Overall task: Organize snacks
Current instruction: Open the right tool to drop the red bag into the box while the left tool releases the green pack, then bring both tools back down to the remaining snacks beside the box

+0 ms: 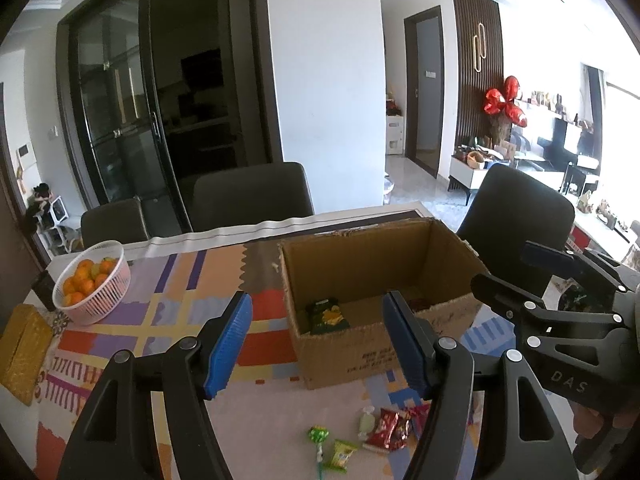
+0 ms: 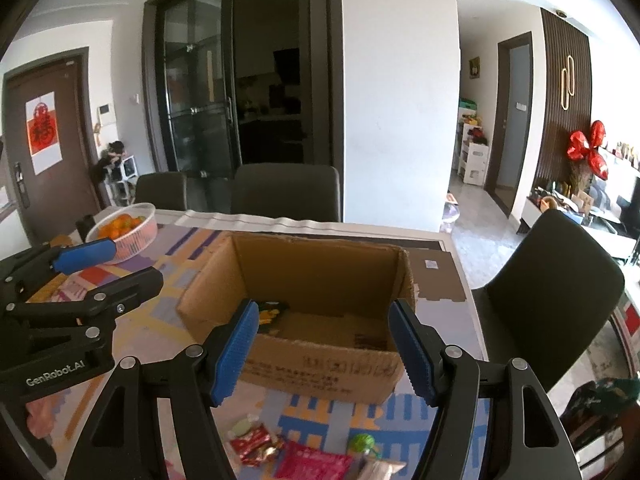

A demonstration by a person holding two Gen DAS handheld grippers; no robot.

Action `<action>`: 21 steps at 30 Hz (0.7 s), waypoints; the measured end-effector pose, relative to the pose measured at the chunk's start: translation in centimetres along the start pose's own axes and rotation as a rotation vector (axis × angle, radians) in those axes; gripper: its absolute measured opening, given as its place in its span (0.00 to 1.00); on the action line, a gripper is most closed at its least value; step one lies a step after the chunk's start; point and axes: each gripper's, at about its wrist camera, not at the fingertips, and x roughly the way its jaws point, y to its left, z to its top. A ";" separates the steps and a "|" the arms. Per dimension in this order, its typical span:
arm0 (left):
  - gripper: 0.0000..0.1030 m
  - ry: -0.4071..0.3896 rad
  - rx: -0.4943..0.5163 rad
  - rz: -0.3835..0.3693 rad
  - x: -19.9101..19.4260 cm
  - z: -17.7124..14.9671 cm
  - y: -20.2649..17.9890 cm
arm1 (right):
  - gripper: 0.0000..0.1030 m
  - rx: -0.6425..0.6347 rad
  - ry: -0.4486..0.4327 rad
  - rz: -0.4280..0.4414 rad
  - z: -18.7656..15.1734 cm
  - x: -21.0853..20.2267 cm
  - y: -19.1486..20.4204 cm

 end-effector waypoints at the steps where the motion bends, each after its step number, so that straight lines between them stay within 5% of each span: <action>1: 0.65 -0.002 0.001 0.002 -0.4 -0.1 0.0 | 0.66 0.002 -0.002 0.004 -0.1 -0.3 0.2; 21: 0.66 0.055 0.004 -0.003 -3.0 -5.7 2.0 | 0.66 -0.011 0.031 0.030 -4.1 -2.3 4.5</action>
